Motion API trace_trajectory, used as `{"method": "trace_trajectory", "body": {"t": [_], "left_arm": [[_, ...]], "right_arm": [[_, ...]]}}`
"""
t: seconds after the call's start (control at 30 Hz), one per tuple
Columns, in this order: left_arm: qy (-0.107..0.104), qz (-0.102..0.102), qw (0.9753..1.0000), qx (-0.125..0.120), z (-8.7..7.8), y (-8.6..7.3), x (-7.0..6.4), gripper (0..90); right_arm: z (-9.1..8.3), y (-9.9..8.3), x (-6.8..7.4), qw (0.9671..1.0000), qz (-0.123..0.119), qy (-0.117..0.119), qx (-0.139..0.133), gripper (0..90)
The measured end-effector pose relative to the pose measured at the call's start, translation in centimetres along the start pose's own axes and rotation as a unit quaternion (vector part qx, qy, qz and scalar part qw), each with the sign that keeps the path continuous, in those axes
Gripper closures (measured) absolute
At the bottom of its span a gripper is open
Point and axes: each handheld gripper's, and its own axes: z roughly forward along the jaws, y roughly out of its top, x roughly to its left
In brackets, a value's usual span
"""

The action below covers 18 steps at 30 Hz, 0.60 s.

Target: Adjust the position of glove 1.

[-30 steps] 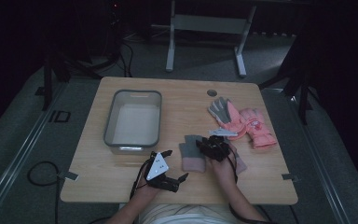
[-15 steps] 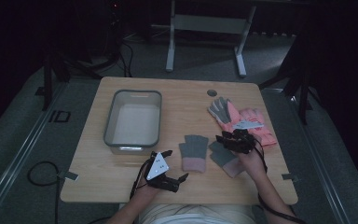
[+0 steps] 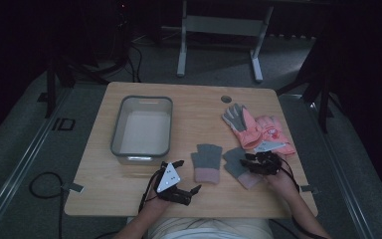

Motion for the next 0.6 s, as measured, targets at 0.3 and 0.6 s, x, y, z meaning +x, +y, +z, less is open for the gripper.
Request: {"method": "trace_trajectory", "body": {"t": [0.3, 0.6], "left_arm": [[0.0, 0.0, 1.0, 0.0, 0.0, 0.0, 0.0, 0.0], [0.0, -0.001, 1.0, 0.001, 0.0, 0.0, 0.0, 0.0]], "right_arm": [[1.2, -1.2, -0.6, 0.9997, 0.019, 0.017, -0.003, 64.5], [1.2, -0.1, 0.3, 0.999, -0.019, -0.003, 0.039, 82.5]]}}
